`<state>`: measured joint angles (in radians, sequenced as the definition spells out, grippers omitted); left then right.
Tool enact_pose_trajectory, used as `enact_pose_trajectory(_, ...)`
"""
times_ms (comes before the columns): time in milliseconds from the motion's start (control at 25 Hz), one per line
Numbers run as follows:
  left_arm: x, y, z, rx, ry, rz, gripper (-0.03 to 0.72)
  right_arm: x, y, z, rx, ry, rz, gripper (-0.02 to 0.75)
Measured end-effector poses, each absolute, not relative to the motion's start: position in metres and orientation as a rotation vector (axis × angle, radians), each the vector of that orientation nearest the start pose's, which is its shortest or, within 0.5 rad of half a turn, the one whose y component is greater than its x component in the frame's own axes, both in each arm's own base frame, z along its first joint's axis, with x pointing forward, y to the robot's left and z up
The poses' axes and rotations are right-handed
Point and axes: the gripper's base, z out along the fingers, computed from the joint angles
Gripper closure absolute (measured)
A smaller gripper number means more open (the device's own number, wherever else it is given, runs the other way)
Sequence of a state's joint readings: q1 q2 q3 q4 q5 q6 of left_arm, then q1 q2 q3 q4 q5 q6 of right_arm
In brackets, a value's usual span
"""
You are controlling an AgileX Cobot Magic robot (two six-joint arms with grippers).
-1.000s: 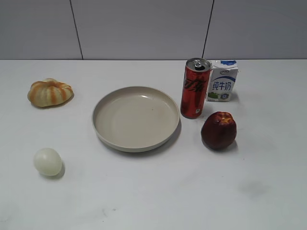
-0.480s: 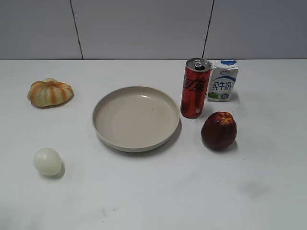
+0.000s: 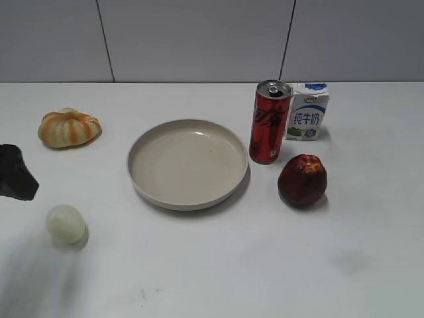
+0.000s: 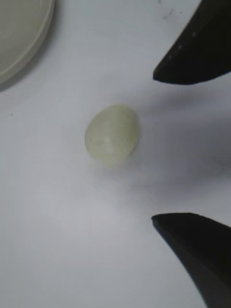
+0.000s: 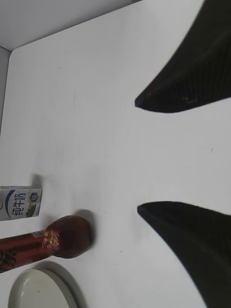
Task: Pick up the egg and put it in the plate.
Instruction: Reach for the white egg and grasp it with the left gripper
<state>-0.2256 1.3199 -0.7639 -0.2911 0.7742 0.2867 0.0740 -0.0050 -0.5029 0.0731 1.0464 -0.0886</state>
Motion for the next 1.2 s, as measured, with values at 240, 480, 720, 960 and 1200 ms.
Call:
enact_pose_trajectory(240,0.248,-0.085,0.189,0.072,2.987,-0.503,0.025,-0.006,0.005,0.279,-0.167,2.014,0.078,0.29)
enact_pose_trajectory(480,0.26,-0.086,0.169,-0.335,3.005,-0.5,0.036,-0.006,0.005,0.279,-0.167,2.014,0.078,0.29)
enact_pose_trajectory(720,0.264,-0.1,0.142,-0.403,3.06,-0.471,0.052,-0.006,0.005,0.279,-0.167,2.014,0.078,0.29)
enact_pose_trajectory(960,0.267,-0.102,0.124,-0.447,3.09,-0.439,0.102,-0.006,0.005,0.279,-0.167,2.014,0.078,0.29)
enact_pose_trajectory(1200,0.269,-0.102,0.123,-0.453,3.061,-0.436,0.246,-0.006,0.005,0.279,-0.167,2.014,0.078,0.29)
